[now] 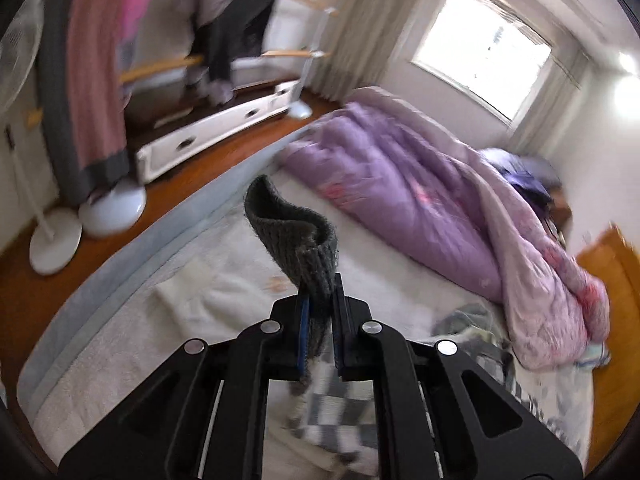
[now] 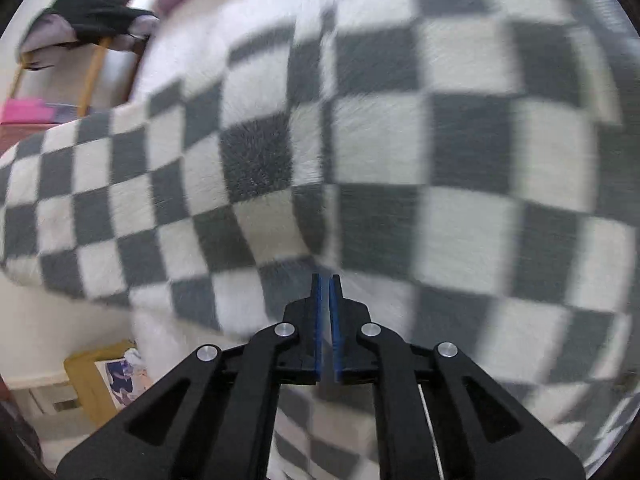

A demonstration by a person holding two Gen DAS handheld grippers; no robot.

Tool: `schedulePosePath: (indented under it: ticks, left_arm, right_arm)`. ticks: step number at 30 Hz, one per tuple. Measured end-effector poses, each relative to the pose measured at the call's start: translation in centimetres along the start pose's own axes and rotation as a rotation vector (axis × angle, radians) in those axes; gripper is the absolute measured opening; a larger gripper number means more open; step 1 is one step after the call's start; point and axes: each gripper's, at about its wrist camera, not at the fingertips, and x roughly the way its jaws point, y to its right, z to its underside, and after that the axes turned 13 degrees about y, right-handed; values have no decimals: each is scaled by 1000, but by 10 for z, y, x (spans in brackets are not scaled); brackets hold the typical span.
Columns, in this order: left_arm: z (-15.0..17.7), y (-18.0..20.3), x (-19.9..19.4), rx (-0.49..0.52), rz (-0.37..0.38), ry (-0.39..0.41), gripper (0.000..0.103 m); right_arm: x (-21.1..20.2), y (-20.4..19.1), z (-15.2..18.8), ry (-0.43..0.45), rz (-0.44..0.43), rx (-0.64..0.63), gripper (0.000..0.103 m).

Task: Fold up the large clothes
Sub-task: 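Grasp the ribbed sleeve cuff with the left tool and fold it across the body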

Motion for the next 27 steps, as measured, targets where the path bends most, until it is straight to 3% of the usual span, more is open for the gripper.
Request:
schedulePosePath:
  ticks: [3,8,15,21,27]
  left_arm:
    - [13,79,-7,45,61,18,9]
    - [62,194,1,109,147,-29,9]
    - [184,337,25,208,260,-190,9]
    - [294,403,59,310,295,-347,9]
    - [373,420,87,393,249,-500,9]
  right_arm:
    - [-52,37,6,44,-36,23,6]
    - [-136,121,26,134,20,56,6]
    - [-237,245,48,254,151,160,6]
    - [-302,339,76,350,247,299,6]
    - [-351,423,101,451,313,467,6]
